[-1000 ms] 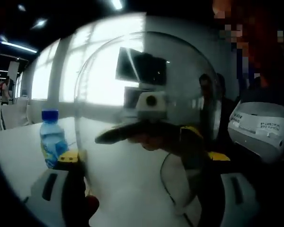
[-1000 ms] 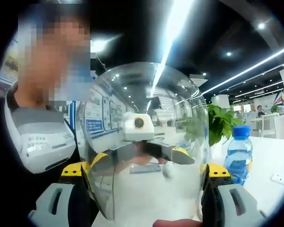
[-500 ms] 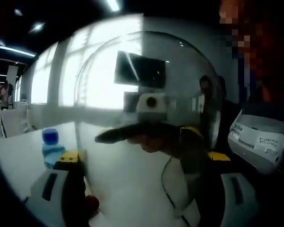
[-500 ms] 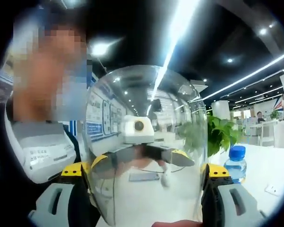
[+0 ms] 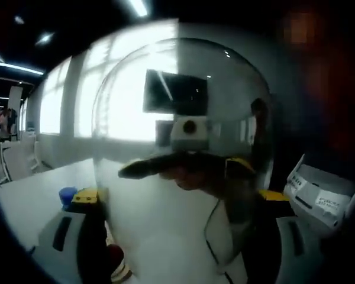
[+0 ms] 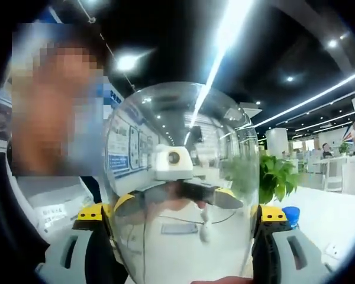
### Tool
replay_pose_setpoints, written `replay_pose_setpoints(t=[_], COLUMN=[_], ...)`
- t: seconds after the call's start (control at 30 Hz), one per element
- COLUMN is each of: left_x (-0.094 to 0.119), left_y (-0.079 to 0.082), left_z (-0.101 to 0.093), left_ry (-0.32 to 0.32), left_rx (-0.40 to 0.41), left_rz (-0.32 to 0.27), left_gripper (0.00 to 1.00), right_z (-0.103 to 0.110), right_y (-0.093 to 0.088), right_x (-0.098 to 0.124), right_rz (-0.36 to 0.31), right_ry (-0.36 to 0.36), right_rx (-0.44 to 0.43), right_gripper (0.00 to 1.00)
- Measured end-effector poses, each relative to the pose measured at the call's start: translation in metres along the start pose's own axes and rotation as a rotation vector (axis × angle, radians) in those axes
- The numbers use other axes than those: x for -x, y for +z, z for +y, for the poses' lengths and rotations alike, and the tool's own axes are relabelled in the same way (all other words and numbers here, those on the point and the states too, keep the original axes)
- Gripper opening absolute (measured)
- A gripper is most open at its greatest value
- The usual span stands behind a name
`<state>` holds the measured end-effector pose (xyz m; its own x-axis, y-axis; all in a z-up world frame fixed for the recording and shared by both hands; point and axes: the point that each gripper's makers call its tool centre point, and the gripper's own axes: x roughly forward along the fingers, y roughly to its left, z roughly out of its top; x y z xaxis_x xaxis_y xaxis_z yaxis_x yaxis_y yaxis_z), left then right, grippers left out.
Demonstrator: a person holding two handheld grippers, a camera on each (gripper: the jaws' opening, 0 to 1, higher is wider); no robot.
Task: Open the cover put in the Mizone put the cover back on
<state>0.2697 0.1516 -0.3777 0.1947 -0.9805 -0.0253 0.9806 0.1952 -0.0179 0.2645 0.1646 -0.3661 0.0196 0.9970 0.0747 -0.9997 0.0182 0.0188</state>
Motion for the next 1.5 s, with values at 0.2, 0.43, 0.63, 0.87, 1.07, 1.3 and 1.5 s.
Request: replay_pose_setpoints(t=[0.2, 0.43, 0.63, 0.87, 1.07, 1.3, 1.5], left_x=[0.001, 0.002, 0.003, 0.0, 0.0, -0.002, -0.005], left_y=[0.017, 0.044, 0.071, 0.084, 0.094, 0.107, 0.115], left_z=[0.001, 0.008, 0.02, 0.034, 0.044, 0.061, 0.08], left_ry=[0.006, 0.019, 0.024, 0.037, 0.031, 0.032, 0.029], left_rx=[-0.021, -0.034, -0.058, -0.052, -0.069, -0.073, -0.085], left_rz=[0.003, 0.001, 0.014, 0.009, -0.01, -0.016, -0.017], left_gripper=[0.87, 0.87, 0.87, 0.87, 0.87, 0.87, 0.87], right_z=[0.0, -0.006, -0.016, -0.031, -0.041, -0.059, -0.076], right_y=[0.017, 0.045, 0.068, 0.083, 0.094, 0.108, 0.113], right_x=[-0.003, -0.005, -0.009, -0.011, -0.013, -0.014, -0.018], right_rz=[0.009, -0.014, -0.038, -0.05, -0.051, -0.045, -0.047], right_ry=[0.009, 0.021, 0.027, 0.039, 0.035, 0.036, 0.034], right_rx=[0.021, 0.035, 0.051, 0.042, 0.059, 0.065, 0.073], right_gripper=[0.91, 0.91, 0.91, 0.91, 0.91, 0.91, 0.91])
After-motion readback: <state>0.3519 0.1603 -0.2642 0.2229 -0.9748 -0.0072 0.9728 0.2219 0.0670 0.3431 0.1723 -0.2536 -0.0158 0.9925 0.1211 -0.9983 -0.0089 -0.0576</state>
